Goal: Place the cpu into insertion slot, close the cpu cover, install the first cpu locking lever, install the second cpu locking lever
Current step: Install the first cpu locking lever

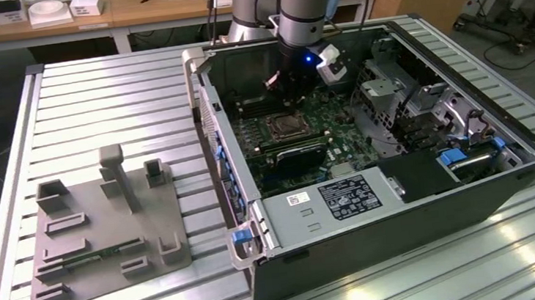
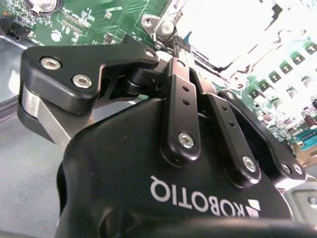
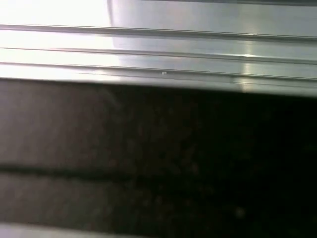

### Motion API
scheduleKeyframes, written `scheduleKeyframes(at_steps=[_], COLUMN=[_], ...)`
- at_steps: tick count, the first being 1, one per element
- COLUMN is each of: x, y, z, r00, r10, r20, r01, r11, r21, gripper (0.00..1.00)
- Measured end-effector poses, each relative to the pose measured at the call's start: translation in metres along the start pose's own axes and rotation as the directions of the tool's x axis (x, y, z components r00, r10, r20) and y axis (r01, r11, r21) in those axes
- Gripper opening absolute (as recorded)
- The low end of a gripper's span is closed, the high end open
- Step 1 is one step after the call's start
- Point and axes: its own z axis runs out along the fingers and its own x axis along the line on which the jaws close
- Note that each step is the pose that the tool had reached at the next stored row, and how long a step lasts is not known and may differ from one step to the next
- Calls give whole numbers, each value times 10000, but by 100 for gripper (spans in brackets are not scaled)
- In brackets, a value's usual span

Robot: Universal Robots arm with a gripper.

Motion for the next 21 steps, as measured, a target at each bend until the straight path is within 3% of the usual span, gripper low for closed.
scheduleKeyframes(at_steps=[6, 19, 21], x=[0, -4, -16], y=[-2, -12, -6], z=[6, -5, 5], r00=[10000, 10000, 10000], r10=[-1, 8, 10], r20=[-5, 18, 42], r01=[1, -7, -7], r11=[10000, 9984, 9974], r21=[-26, -571, -718], gripper=[11, 11, 11])
